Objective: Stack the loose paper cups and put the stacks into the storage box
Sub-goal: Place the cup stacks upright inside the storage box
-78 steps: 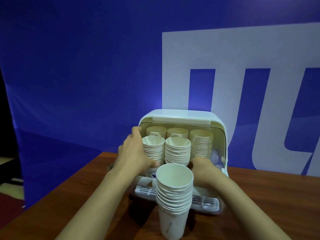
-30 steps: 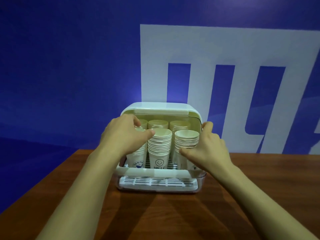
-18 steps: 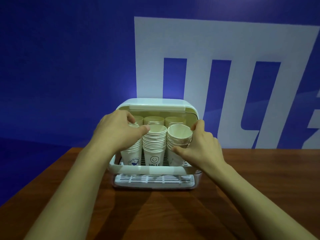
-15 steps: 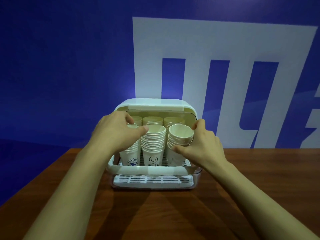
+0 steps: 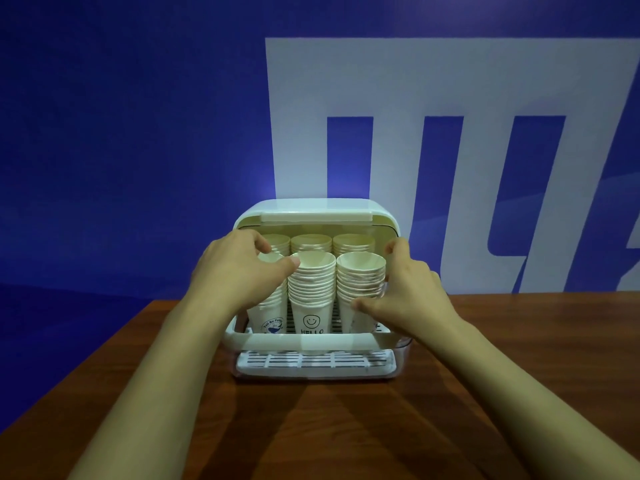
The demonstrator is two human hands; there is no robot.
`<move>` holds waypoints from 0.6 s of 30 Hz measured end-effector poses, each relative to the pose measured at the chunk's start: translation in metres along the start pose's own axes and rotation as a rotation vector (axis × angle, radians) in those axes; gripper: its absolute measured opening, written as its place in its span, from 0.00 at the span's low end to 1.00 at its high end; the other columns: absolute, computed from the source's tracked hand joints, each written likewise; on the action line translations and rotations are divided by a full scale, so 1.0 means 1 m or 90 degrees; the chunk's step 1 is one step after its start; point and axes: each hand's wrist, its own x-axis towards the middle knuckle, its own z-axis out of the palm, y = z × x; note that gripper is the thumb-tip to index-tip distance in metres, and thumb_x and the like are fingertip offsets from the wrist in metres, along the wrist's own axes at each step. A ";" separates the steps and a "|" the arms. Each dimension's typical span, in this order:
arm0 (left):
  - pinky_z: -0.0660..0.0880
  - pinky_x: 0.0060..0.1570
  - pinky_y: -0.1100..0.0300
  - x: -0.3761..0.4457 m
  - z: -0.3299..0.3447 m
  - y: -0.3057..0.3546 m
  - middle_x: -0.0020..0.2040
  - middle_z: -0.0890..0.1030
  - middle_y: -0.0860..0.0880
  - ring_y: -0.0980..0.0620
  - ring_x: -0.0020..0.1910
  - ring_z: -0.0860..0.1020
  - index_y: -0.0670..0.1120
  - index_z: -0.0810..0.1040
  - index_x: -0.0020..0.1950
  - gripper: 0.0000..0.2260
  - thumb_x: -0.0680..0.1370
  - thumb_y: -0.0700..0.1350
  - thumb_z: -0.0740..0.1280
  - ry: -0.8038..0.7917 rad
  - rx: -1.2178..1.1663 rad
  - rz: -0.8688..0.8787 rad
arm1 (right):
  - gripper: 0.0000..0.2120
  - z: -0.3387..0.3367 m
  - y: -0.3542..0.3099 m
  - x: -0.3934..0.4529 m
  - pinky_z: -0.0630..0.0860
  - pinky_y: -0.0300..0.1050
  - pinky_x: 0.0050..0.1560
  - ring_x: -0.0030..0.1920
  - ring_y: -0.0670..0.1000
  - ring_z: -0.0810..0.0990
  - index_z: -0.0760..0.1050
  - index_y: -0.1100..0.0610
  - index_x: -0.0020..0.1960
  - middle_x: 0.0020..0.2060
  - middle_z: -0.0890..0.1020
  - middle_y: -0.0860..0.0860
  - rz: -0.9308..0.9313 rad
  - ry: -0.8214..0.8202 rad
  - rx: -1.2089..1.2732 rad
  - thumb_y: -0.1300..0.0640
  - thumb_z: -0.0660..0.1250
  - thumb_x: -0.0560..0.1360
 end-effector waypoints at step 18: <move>0.67 0.73 0.46 0.012 0.031 -0.034 0.77 0.73 0.50 0.44 0.77 0.68 0.50 0.66 0.81 0.28 0.82 0.51 0.68 0.116 -0.245 -0.054 | 0.27 -0.001 0.014 0.012 0.69 0.54 0.68 0.69 0.51 0.68 0.72 0.51 0.72 0.66 0.74 0.48 -0.061 0.191 0.170 0.39 0.60 0.78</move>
